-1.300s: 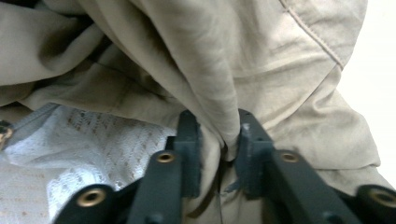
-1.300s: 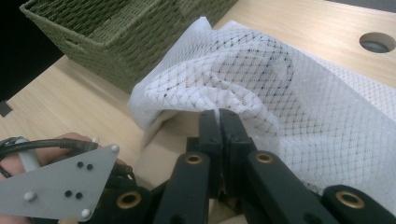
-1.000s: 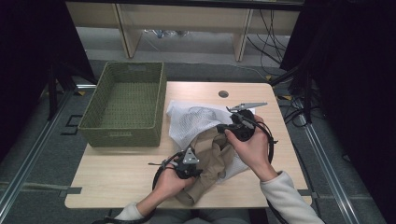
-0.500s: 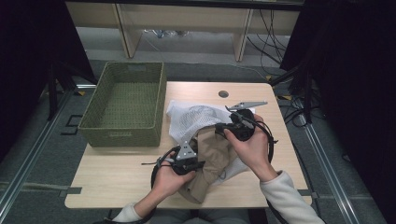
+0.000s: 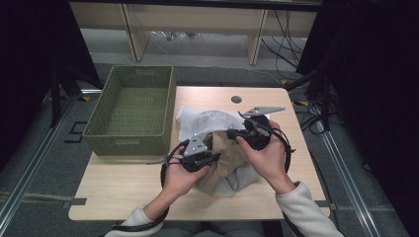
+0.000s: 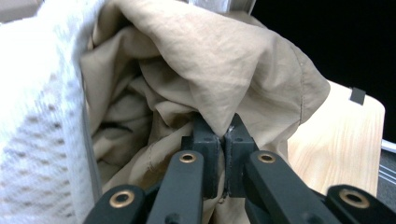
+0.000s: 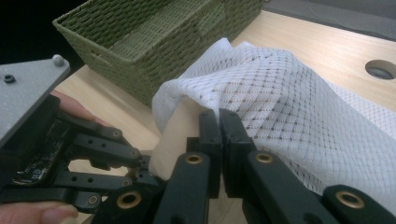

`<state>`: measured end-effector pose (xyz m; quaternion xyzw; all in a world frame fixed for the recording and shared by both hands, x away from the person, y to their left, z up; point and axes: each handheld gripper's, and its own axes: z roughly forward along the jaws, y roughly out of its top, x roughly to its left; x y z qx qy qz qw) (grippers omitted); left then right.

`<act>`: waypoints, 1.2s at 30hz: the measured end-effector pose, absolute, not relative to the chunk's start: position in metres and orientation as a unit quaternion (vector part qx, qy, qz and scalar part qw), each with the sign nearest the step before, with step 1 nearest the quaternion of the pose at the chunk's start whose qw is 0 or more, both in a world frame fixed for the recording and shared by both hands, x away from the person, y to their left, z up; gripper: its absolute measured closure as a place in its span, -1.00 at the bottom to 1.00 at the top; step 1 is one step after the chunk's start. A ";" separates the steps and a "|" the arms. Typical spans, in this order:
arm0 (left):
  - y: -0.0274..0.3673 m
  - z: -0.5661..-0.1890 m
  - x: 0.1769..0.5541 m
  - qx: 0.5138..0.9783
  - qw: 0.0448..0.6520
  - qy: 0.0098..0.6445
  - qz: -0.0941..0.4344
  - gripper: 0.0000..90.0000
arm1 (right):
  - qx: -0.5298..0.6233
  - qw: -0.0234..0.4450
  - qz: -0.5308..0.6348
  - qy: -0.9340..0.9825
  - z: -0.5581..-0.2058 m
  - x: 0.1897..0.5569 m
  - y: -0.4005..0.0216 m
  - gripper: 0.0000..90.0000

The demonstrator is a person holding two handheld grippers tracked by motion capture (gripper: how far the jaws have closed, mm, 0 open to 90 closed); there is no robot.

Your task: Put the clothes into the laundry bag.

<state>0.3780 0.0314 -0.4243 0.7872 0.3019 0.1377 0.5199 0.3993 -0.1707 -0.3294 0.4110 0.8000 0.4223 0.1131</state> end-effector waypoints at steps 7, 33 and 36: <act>0.029 -0.414 0.381 0.773 0.534 0.311 0.146 0.92 | 0.408 0.112 0.427 0.799 -0.326 0.394 -0.168 1.00; 0.031 -0.397 0.397 0.747 0.553 0.323 0.174 0.92 | 0.395 0.114 0.457 0.789 -0.313 0.389 -0.176 1.00; 0.032 -0.394 0.396 0.746 0.557 0.320 0.178 0.92 | 0.389 0.114 0.463 0.788 -0.311 0.390 -0.176 1.00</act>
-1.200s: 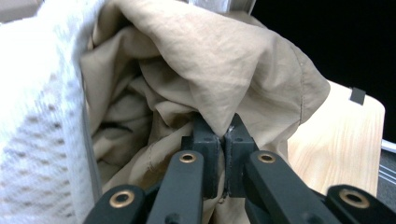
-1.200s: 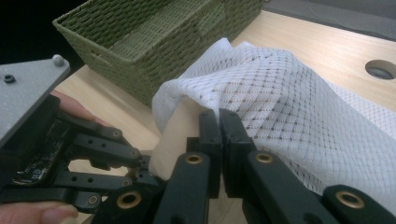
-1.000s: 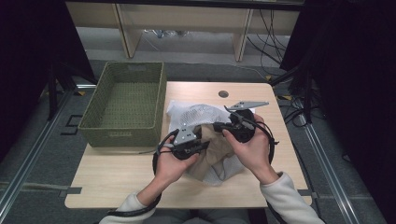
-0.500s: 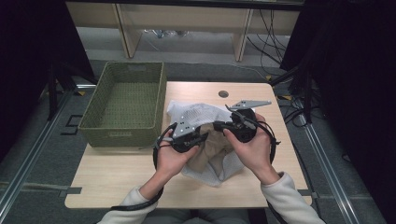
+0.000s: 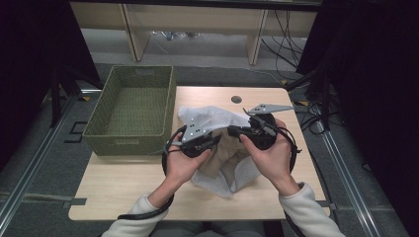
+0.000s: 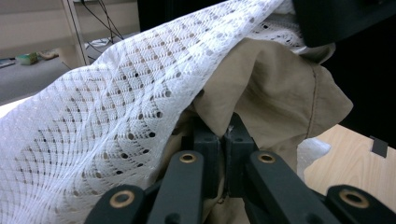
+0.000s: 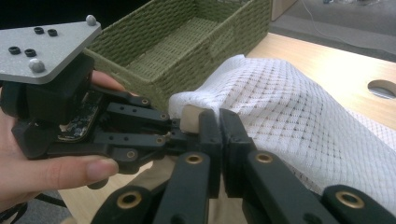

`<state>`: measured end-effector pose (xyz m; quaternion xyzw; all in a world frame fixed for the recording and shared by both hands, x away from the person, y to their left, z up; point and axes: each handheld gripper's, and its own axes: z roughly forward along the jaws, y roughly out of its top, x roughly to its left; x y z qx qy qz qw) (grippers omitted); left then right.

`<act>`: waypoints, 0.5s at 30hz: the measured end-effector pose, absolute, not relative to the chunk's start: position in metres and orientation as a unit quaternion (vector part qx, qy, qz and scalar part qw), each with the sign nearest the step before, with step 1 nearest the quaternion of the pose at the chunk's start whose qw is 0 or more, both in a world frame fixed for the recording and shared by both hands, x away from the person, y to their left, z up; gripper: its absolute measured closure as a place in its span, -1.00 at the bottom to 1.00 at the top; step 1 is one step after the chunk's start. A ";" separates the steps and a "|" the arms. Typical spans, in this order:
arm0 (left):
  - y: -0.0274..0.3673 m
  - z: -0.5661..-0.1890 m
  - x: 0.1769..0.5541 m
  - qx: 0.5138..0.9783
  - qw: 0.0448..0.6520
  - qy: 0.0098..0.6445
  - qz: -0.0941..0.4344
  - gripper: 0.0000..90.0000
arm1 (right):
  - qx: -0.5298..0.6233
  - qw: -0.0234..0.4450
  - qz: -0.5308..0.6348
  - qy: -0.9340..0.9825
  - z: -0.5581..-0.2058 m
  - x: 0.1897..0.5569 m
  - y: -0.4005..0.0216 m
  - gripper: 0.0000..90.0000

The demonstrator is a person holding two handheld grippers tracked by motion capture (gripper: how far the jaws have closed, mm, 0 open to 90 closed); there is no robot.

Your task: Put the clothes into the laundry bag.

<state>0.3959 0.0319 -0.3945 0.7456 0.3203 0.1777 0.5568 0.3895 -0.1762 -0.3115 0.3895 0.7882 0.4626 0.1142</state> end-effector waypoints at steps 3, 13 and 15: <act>0.034 -0.390 0.394 0.744 0.559 0.318 0.181 0.92 | 0.389 0.117 0.463 0.788 -0.309 0.388 -0.175 1.00; 0.038 -0.364 0.376 0.739 0.573 0.295 0.196 0.92 | 0.369 0.121 0.491 0.780 -0.294 0.376 -0.174 1.00; 0.038 -0.362 0.375 0.742 0.569 0.293 0.197 0.92 | 0.370 0.123 0.490 0.780 -0.291 0.373 -0.175 1.00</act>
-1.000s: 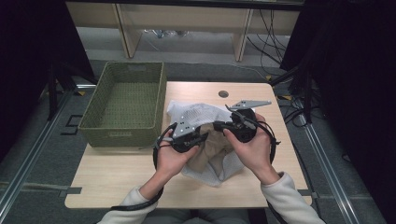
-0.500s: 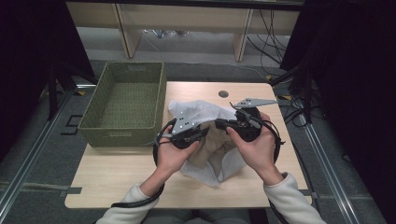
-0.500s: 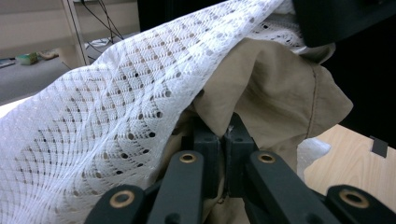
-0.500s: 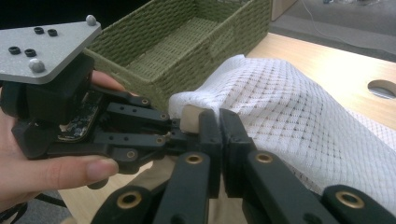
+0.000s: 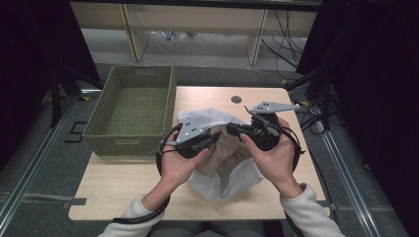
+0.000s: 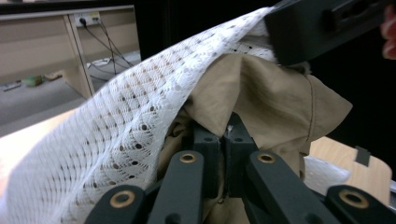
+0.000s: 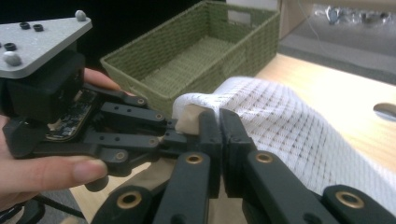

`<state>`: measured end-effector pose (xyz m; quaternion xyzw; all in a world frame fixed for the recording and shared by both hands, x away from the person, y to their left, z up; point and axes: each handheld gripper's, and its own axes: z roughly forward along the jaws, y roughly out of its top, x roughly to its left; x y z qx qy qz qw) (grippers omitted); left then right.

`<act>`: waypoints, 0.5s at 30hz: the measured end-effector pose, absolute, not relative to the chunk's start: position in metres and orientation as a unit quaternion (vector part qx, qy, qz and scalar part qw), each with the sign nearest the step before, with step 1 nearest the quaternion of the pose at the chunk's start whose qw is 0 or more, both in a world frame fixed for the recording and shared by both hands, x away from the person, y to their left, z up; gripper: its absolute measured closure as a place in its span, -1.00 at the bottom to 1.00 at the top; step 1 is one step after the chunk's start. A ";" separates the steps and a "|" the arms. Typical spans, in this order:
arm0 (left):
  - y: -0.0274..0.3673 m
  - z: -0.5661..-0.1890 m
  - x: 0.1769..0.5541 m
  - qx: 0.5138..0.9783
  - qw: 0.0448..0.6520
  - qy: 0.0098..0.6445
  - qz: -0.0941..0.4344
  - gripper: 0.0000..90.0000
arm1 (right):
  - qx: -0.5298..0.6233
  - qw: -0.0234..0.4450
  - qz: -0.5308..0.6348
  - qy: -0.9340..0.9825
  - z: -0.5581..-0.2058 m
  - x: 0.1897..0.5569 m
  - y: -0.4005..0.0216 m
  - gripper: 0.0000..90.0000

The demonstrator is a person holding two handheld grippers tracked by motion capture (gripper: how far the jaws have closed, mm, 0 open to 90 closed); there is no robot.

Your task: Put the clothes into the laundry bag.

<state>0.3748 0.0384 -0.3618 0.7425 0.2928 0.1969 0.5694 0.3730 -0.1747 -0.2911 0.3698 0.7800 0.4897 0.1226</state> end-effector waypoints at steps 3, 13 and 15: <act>0.036 -0.366 0.384 0.762 0.545 0.293 0.192 0.91 | 0.369 0.127 0.485 0.783 -0.293 0.374 -0.175 1.00; 0.023 -0.406 0.423 0.791 0.488 0.323 0.180 0.90 | 0.406 0.107 0.438 0.795 -0.329 0.405 -0.173 1.00; 0.021 -0.410 0.426 0.800 0.470 0.320 0.192 0.89 | 0.418 0.112 0.426 0.794 -0.331 0.407 -0.175 1.00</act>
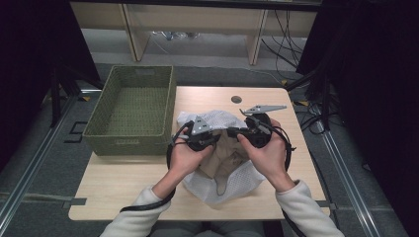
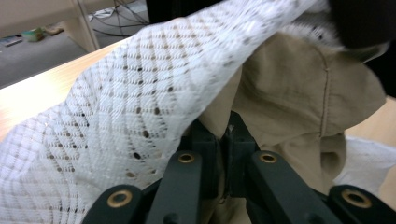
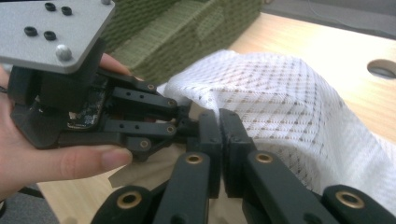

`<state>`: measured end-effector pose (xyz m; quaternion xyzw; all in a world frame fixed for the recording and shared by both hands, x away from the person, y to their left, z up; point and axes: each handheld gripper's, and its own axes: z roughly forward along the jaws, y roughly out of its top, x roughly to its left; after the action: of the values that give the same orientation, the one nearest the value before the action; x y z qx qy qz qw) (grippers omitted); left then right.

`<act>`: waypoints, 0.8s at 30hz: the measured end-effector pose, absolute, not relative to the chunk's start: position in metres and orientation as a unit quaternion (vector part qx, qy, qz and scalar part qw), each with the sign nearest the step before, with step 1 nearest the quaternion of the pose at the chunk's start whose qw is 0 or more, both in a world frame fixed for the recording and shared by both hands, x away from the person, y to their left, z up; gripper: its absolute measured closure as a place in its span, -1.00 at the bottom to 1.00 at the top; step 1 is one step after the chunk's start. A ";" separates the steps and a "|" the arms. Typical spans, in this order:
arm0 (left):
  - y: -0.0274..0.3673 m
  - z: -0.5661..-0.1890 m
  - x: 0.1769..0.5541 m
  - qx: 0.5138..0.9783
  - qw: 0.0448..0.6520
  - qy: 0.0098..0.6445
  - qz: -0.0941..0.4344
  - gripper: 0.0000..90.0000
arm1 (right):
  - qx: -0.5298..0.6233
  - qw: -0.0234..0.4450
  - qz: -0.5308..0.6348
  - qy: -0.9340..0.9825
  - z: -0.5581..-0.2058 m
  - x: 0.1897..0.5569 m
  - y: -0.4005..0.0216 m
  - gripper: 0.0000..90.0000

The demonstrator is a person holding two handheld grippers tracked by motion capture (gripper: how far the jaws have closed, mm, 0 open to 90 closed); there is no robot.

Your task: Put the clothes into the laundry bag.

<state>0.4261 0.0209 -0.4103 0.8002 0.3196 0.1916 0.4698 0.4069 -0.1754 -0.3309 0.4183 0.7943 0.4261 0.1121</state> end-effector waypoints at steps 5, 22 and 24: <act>0.018 -0.420 0.428 0.800 0.464 0.327 0.193 0.90 | 0.434 0.118 0.426 0.785 -0.333 0.410 -0.182 1.00; 0.013 -0.439 0.445 0.818 0.411 0.336 0.220 0.89 | 0.422 0.115 0.431 0.789 -0.329 0.406 -0.180 1.00; 0.012 -0.440 0.445 0.820 0.405 0.339 0.220 0.89 | 0.423 0.122 0.426 0.791 -0.328 0.405 -0.181 1.00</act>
<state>0.4454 0.0119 -0.4405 0.8203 0.3388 0.2199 0.4050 0.4046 -0.1814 -0.3278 0.4225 0.7905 0.4262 0.1220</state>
